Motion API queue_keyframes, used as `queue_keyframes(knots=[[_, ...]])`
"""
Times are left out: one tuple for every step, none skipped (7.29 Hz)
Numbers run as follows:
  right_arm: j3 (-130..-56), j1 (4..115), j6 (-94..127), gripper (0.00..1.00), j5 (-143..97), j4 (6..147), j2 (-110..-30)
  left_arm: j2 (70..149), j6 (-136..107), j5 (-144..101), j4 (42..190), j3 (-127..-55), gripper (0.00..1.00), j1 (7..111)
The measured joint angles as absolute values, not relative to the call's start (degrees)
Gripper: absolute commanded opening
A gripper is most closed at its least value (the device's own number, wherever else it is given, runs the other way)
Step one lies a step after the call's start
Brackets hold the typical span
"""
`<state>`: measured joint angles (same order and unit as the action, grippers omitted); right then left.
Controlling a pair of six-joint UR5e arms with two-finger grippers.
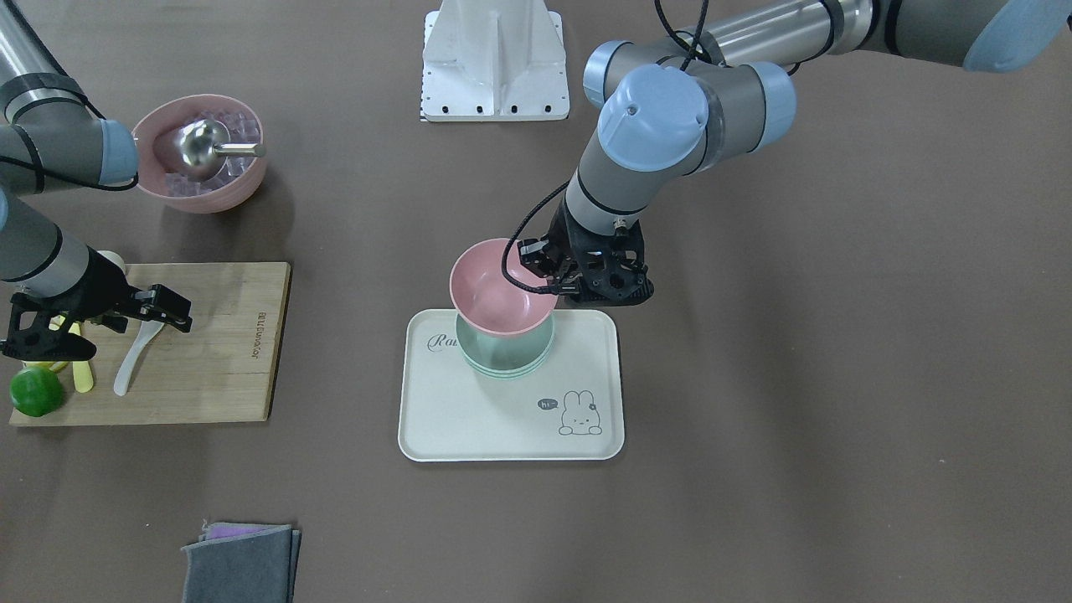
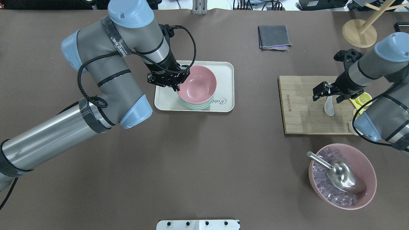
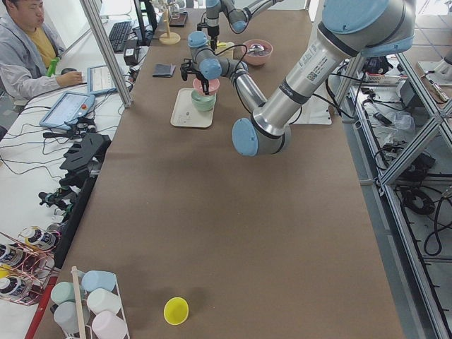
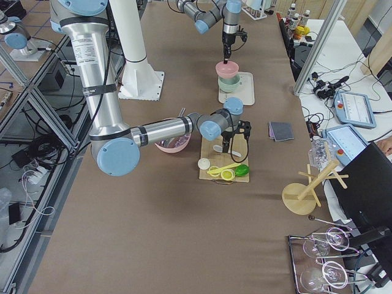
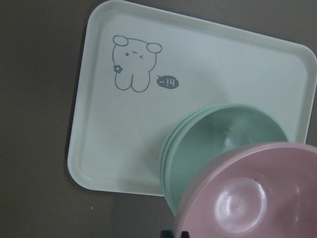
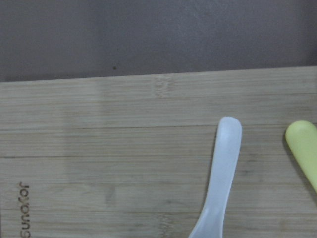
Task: Stack pink bowl on green and place spoon
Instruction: 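Carry the pink bowl onto the green bowls while the right gripper reaches the spoon, then release the pink bowl with the left gripper while the right grasps the white spoon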
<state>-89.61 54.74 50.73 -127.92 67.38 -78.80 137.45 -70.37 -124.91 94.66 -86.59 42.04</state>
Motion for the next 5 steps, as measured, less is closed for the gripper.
queue_keyframes(knots=[[-89.6,54.7,50.9,0.85,-127.4,67.6,-79.0,137.6,-70.5,-124.6,96.2,-85.6,0.0,42.0],[-89.4,54.6,50.9,0.73,-126.8,67.8,-79.3,137.7,-70.5,-124.0,97.4,-85.0,0.0,42.0],[-89.1,54.6,50.9,0.49,-126.5,68.0,-79.4,137.8,-70.5,-123.5,98.6,-84.4,0.84,42.0],[-88.7,54.6,51.1,0.0,-126.3,68.1,-79.4,137.8,-70.4,-123.0,100.8,-83.5,0.97,42.0],[-88.4,54.6,51.3,0.0,-126.2,68.1,-79.4,137.8,-70.3,-122.1,103.0,-82.8,0.98,42.1]])
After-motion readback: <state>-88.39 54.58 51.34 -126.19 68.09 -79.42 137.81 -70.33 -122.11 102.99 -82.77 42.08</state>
